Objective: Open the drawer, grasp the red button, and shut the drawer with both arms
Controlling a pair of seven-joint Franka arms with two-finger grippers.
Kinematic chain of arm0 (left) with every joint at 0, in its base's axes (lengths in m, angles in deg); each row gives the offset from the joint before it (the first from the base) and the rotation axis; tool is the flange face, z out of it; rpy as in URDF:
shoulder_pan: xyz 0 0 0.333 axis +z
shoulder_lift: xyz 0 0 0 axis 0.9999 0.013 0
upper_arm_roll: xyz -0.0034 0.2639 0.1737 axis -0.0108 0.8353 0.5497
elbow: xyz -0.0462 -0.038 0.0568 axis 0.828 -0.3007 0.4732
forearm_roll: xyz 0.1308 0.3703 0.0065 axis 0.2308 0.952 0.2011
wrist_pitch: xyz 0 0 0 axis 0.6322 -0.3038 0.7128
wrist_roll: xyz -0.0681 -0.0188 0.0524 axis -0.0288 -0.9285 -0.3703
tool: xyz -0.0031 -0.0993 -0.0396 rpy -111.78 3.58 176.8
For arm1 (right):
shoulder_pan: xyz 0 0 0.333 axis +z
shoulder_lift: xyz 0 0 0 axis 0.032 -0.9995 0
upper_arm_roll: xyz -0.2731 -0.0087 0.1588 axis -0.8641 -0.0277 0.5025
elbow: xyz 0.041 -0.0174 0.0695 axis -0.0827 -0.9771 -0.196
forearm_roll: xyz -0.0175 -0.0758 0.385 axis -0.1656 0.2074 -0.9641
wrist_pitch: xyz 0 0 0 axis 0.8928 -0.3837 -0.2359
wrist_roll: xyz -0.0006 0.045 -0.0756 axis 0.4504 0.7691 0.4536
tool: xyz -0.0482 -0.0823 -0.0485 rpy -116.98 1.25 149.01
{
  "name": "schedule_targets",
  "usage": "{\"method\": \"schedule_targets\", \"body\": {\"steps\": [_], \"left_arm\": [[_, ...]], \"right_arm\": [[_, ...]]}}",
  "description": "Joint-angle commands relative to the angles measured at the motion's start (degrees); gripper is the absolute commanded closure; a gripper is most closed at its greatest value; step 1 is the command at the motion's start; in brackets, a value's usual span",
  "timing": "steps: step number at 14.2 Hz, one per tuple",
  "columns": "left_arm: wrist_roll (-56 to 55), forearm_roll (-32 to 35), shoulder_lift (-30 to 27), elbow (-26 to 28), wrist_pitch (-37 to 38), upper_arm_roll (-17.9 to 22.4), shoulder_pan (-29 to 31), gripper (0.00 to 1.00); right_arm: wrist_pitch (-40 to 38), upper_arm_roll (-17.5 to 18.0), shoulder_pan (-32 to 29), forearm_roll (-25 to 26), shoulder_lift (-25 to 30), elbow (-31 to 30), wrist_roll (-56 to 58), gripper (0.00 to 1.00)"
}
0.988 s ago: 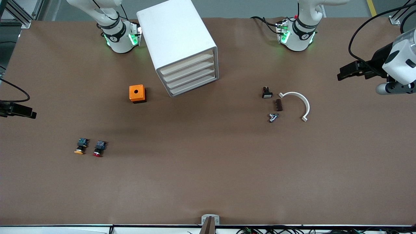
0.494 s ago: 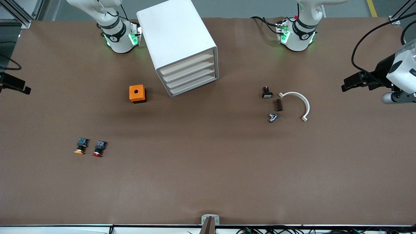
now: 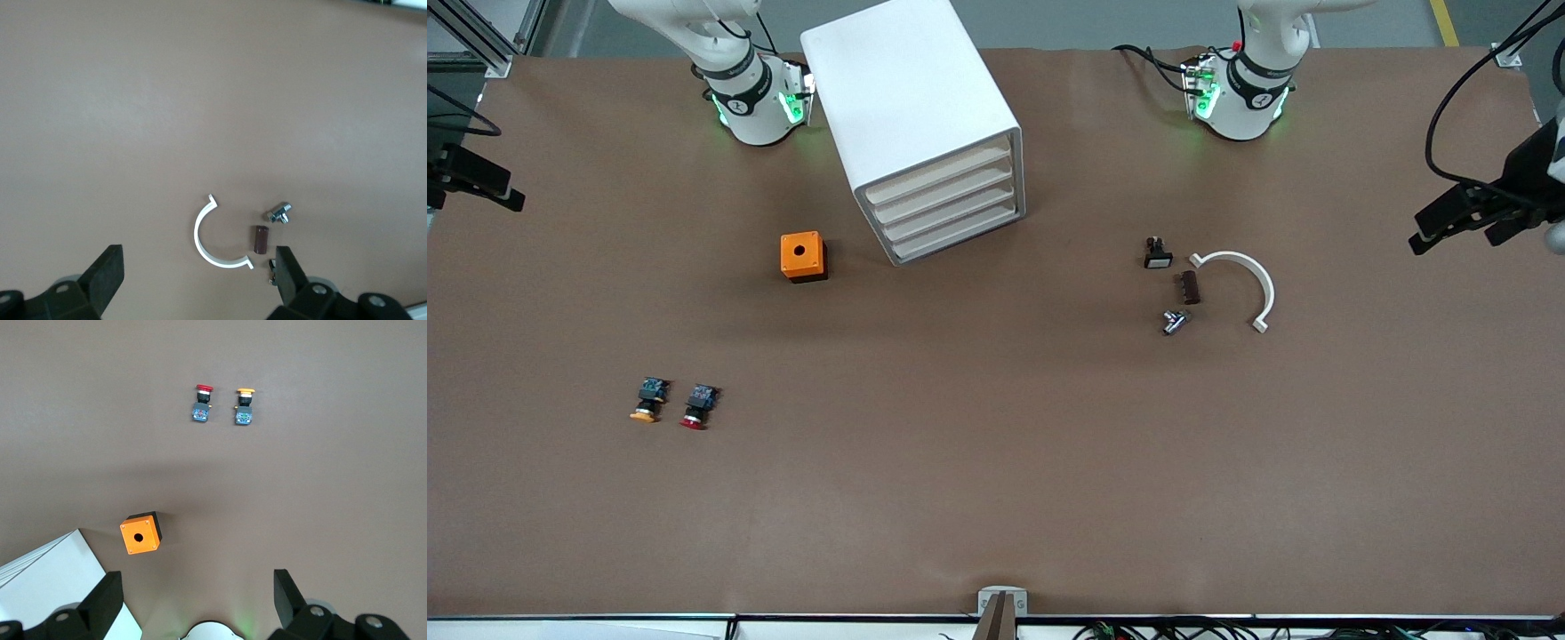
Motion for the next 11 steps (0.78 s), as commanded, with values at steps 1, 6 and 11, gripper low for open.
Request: {"method": "schedule_targets", "body": {"steps": [1, 6, 11], "left_arm": [[1.7, 0.9, -1.1, -1.0, -0.9, 0.1, 1.7, 0.0], [4.2, 0.9, -0.5, -1.7, 0.4, 0.1, 1.6, 0.0], [4.3, 0.9, -0.5, -2.1, 1.7, 0.1, 1.6, 0.0]], "right_arm": [[1.6, 0.1, 1.9, 1.1, 3.5, -3.8, -1.2, 0.0], [2.7, 0.1, 1.7, 1.1, 3.8, -4.1, -1.0, 0.0], [3.7, -0.3, 1.4, 1.1, 4.1, -4.3, -0.3, 0.0]]}}
